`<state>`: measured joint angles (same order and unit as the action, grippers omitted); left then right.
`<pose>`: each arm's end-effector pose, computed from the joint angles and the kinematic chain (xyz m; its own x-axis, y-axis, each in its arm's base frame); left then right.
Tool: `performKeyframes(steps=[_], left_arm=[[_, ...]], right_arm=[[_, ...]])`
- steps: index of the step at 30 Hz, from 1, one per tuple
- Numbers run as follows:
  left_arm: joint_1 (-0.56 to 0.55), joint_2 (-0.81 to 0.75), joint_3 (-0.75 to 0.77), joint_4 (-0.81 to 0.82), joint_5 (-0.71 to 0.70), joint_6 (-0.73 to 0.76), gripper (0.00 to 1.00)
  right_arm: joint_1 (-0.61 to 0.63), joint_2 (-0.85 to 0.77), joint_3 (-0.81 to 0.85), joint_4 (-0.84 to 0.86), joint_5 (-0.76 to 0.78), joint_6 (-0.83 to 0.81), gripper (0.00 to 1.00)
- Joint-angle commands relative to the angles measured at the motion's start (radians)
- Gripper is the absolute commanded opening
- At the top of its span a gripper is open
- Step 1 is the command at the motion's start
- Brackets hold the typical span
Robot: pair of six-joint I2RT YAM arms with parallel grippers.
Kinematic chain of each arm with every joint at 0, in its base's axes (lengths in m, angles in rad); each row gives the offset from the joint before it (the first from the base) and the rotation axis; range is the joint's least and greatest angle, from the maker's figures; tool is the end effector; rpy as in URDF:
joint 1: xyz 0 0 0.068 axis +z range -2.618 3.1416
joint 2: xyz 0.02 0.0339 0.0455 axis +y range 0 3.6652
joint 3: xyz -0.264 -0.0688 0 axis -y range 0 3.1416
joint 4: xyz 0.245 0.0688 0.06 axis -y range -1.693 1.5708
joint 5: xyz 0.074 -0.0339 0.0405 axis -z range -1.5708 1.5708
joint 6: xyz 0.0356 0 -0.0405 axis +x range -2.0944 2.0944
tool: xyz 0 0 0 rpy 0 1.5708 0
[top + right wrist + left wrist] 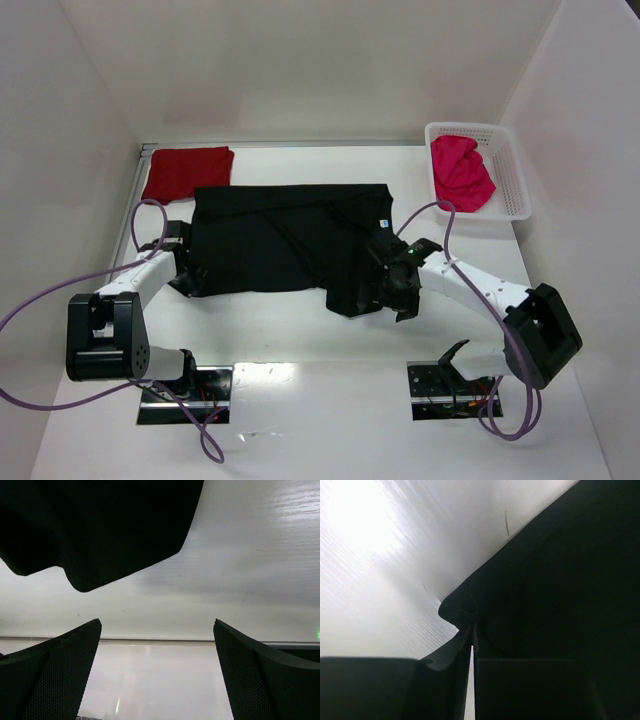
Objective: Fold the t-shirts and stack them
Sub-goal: Grap the side of the flattened tshirt closest away from the robot with both arms
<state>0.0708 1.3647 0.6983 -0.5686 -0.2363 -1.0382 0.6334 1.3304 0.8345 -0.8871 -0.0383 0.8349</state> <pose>0.2303 0.0247 0.1651 -0.3527 -0.8647 -0.3577 -0.8853 0.4321 -0.1716 0.1778 0.1323 0.1985 -0.9742 0.2035 -0.0974 0.1861 0.9688 0.1636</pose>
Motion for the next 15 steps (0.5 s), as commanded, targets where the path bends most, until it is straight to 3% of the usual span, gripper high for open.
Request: performKeyframes(steps=[1,13,15], left_arm=[[0.006,0.004,0.024,0.019,0.012,0.029,0.09],[0.006,0.022,0.052,0.047,0.043,0.069,0.08],[0.006,0.031,0.052,0.047,0.043,0.069,0.08]], right_arm=[[0.023,0.015,-0.015,0.060,0.012,0.047,0.98],[0.023,0.139,0.009,0.181,0.162,0.099,0.92],[0.023,0.150,0.009,0.181,0.173,0.099,0.87]])
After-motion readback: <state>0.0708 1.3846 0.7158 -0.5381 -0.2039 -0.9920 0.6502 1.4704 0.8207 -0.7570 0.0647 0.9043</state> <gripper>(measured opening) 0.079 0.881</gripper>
